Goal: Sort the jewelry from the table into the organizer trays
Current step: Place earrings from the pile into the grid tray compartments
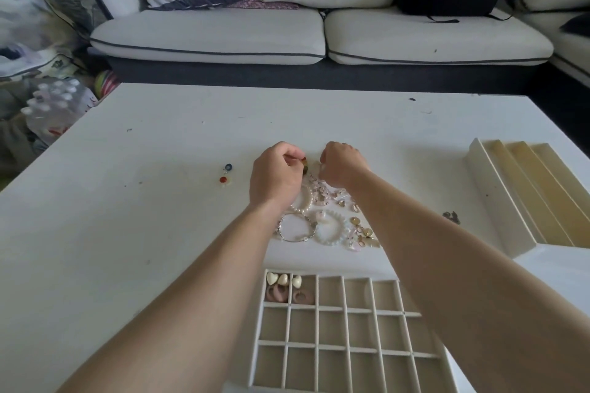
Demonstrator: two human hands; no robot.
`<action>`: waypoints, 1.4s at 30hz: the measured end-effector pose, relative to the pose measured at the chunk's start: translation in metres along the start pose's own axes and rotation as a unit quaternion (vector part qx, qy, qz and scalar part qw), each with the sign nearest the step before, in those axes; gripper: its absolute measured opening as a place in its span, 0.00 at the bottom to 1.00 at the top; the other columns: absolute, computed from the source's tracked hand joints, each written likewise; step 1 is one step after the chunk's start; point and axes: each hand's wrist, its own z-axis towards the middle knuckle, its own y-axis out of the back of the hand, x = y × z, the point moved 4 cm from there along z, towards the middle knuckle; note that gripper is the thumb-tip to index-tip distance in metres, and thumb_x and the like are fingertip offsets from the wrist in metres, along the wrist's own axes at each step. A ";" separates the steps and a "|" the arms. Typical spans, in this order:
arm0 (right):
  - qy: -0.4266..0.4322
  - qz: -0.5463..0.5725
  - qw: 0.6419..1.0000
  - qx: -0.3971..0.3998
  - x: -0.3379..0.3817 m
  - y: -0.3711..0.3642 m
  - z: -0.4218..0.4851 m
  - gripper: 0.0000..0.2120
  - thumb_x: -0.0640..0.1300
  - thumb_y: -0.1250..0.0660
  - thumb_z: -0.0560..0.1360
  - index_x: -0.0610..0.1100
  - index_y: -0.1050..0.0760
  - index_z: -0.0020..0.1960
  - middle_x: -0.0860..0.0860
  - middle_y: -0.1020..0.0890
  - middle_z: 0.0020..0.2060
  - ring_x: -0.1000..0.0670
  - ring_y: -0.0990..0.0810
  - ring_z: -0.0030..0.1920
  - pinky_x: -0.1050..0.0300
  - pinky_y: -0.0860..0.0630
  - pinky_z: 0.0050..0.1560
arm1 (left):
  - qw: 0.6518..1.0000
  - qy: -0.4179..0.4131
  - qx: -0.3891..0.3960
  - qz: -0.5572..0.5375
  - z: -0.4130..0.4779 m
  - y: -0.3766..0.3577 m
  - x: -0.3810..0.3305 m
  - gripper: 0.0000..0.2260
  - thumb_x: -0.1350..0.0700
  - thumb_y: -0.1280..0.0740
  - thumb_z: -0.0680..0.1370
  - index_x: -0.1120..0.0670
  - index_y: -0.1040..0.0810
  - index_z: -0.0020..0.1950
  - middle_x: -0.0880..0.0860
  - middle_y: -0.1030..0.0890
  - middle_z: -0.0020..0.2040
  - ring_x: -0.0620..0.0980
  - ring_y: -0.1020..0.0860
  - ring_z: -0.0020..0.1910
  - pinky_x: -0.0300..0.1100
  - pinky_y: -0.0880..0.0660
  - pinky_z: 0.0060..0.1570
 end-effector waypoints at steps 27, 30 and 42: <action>-0.056 0.630 0.771 0.079 0.000 0.070 -0.241 0.08 0.35 0.28 0.76 0.43 0.21 0.54 0.47 0.15 0.39 0.50 0.18 0.38 0.56 0.21 0.43 | 0.948 0.094 0.189 -0.238 -0.137 0.052 -0.058 0.03 0.59 0.27 0.78 0.55 0.16 0.51 0.56 0.13 0.46 0.50 0.15 0.43 0.40 0.18 0.45; -0.031 0.597 0.798 0.081 0.006 0.067 -0.247 0.12 0.36 0.26 0.74 0.44 0.21 0.55 0.47 0.14 0.40 0.51 0.17 0.39 0.55 0.20 0.44 | 0.956 0.100 0.130 -0.244 -0.150 0.064 -0.051 0.01 0.60 0.27 0.78 0.54 0.16 0.48 0.57 0.13 0.45 0.49 0.15 0.42 0.38 0.19 0.41; -0.020 0.587 0.797 0.143 0.011 0.054 -0.252 0.10 0.37 0.31 0.78 0.43 0.21 0.59 0.45 0.16 0.39 0.49 0.18 0.37 0.55 0.22 0.41 | 0.945 0.106 0.148 -0.272 -0.157 0.072 -0.037 0.05 0.63 0.28 0.77 0.55 0.14 0.49 0.56 0.13 0.45 0.48 0.15 0.43 0.39 0.18 0.46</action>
